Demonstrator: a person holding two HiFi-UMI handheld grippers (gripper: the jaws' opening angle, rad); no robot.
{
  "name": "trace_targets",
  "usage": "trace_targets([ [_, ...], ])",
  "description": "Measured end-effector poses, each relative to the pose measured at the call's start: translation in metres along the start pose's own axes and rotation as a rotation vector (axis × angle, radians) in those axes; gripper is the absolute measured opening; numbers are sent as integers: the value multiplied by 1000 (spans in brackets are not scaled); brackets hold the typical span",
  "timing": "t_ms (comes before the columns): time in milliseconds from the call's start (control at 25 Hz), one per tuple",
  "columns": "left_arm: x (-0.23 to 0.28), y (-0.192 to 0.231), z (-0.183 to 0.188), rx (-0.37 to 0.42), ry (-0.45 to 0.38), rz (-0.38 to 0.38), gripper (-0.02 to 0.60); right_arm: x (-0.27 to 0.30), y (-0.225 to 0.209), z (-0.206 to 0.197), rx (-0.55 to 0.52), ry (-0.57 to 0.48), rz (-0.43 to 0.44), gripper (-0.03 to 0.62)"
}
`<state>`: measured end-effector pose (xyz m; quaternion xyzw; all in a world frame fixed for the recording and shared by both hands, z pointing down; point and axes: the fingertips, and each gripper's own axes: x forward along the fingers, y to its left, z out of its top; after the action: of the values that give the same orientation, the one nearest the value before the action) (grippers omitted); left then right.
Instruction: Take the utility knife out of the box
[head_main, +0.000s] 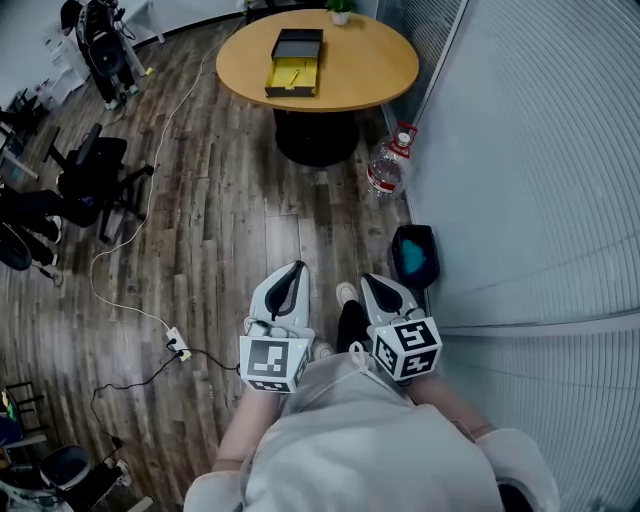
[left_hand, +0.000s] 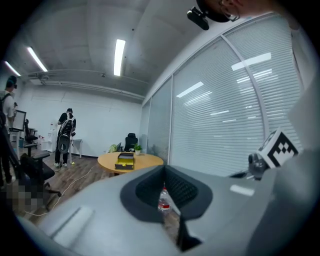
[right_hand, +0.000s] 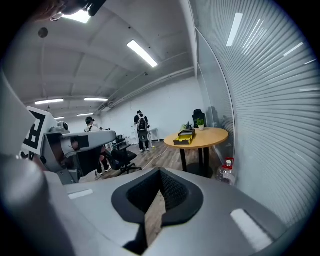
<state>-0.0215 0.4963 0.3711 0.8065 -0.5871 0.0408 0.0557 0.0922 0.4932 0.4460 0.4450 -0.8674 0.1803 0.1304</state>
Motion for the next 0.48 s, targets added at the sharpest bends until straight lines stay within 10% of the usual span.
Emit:
trace_targets([
  [480,108,79,11,-9,3,103,6,131,-47,55,-52,40,64,2],
])
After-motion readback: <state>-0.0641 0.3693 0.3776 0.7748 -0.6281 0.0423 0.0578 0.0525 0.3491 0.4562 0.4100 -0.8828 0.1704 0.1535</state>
